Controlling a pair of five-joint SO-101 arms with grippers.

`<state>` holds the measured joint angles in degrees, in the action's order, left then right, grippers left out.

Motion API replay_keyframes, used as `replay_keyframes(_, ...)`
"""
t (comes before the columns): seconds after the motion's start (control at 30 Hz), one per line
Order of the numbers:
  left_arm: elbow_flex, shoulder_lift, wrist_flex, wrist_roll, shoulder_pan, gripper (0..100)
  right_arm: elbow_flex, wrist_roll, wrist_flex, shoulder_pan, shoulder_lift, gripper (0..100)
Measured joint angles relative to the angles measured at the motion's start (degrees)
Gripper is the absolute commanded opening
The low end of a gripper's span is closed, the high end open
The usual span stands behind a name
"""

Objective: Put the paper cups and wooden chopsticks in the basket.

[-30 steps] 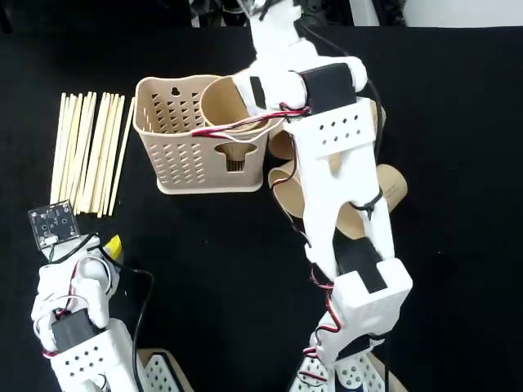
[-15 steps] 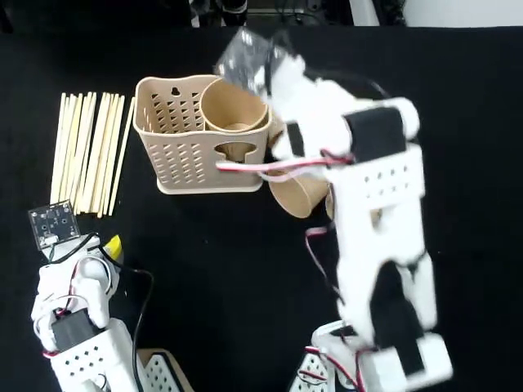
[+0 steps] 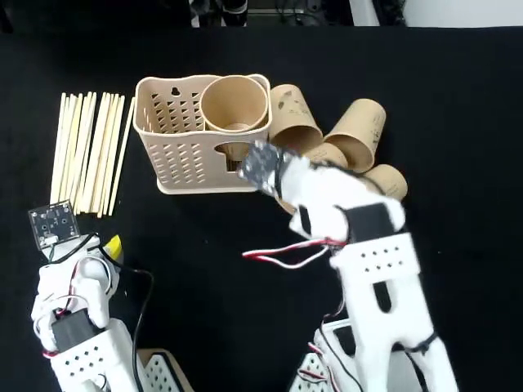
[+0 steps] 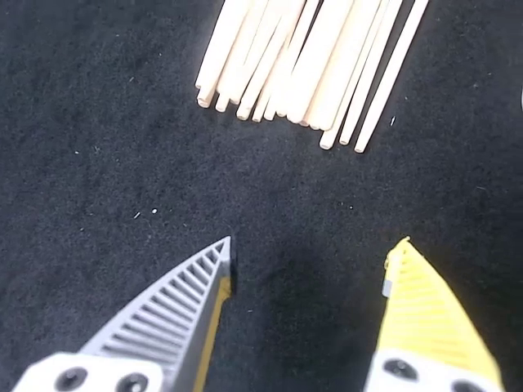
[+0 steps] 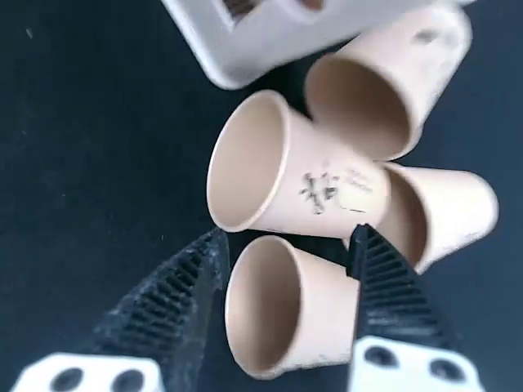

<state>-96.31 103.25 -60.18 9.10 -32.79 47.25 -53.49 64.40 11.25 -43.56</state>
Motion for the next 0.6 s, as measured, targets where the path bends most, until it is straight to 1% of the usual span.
replay_keyframes(0.17,0.0,0.0,0.0,0.0,0.0,30,17.93,-0.53,-19.87,-3.08,-1.85,24.7)
replay_keyframes(0.33,0.0,0.0,0.0,0.0,0.0,30,29.54,-0.53,-37.98,-3.34,-1.93,24.7)
replay_keyframes(0.43,0.0,0.0,0.0,0.0,0.0,30,31.21,2.64,-44.04,-3.34,-1.93,24.7)
replay_keyframes(0.6,0.0,0.0,0.0,0.0,0.0,30,31.74,8.26,-50.29,-3.34,-2.11,24.7)
